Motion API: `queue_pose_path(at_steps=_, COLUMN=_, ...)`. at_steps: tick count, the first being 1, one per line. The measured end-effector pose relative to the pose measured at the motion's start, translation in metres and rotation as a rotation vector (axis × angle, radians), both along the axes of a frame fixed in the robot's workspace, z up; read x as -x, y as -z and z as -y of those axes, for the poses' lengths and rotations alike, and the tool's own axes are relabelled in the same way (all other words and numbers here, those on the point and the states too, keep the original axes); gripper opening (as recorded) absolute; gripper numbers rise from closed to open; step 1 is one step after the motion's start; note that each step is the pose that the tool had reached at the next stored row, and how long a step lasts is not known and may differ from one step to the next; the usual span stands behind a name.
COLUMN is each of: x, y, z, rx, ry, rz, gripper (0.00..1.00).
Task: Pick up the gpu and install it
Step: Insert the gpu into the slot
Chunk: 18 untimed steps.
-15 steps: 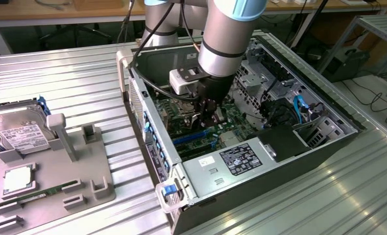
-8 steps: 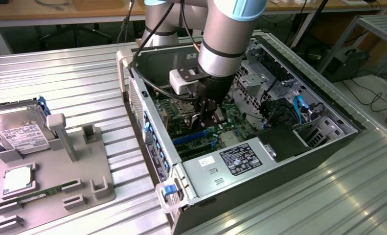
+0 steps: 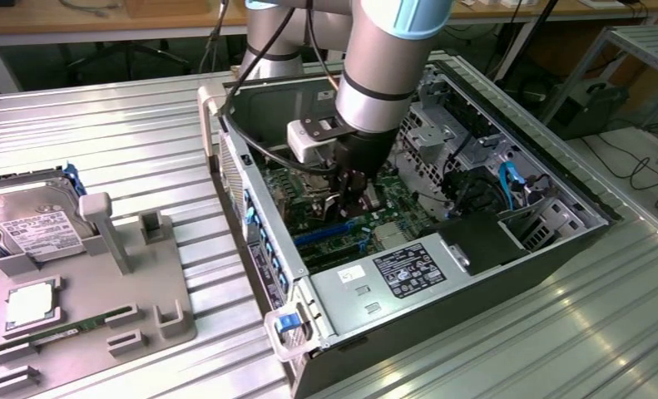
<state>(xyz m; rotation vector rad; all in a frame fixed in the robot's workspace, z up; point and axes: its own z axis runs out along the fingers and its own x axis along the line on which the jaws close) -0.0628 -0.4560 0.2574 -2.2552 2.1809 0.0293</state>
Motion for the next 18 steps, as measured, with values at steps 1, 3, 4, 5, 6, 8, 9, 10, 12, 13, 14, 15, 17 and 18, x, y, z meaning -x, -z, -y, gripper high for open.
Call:
queue_pose_path(at_steps=1, x=0.0, y=0.0013, z=0.0006, rx=0.0003, ry=0.0, rz=-0.0052, gripper=0.28)
queue_pose_path(at_steps=3, x=0.0, y=0.0042, z=0.0025, rx=0.0044, ry=0.01, rz=-0.0181, gripper=0.28)
queue_pose_path(at_steps=4, x=-0.001, y=0.0044, z=0.0036, rx=0.0049, ry=0.025, rz=-0.0205, gripper=0.28)
queue_pose_path(at_steps=5, x=0.001, y=0.007, z=0.0036, rx=0.0047, ry=0.025, rz=-0.0219, gripper=0.28)
queue_pose_path(at_steps=6, x=0.003, y=0.0094, z=0.0036, rx=0.0047, ry=0.025, rz=-0.0255, gripper=0.28)
queue_pose_path(at_steps=8, x=0.007, y=0.0139, z=0.0036, rx=0.0048, ry=0.025, rz=-0.0297, gripper=0.28)
queue_pose_path(at_steps=9, x=0.007, y=0.0207, z=0.0036, rx=0.0051, ry=0.025, rz=-0.0388, gripper=0.28)
queue_pose_path(at_steps=10, x=0.007, y=0.0238, z=0.0036, rx=0.0046, ry=0.025, rz=-0.0437, gripper=0.28)
queue_pose_path(at_steps=12, x=0.007, y=0.0323, z=0.0036, rx=0.0053, ry=0.025, rz=-0.0574, gripper=0.28)
queue_pose_path(at_steps=13, x=0.007, y=0.0359, z=0.0039, rx=0.0066, ry=0.025, rz=-0.0587, gripper=0.28)
queue_pose_path(at_steps=14, x=0.007, y=0.0368, z=0.0038, rx=0.0066, ry=0.025, rz=-0.0592, gripper=0.28)
queue_pose_path(at_steps=15, x=0.007, y=0.0369, z=0.0036, rx=0.0062, ry=0.025, rz=-0.0591, gripper=0.28)
queue_pose_path(at_steps=17, x=0.007, y=0.0374, z=0.0036, rx=0.0051, ry=0.025, rz=-0.0585, gripper=0.28)
queue_pose_path(at_steps=18, x=0.007, y=0.0374, z=0.0036, rx=0.0051, ry=0.025, rz=-0.0585, gripper=0.28)
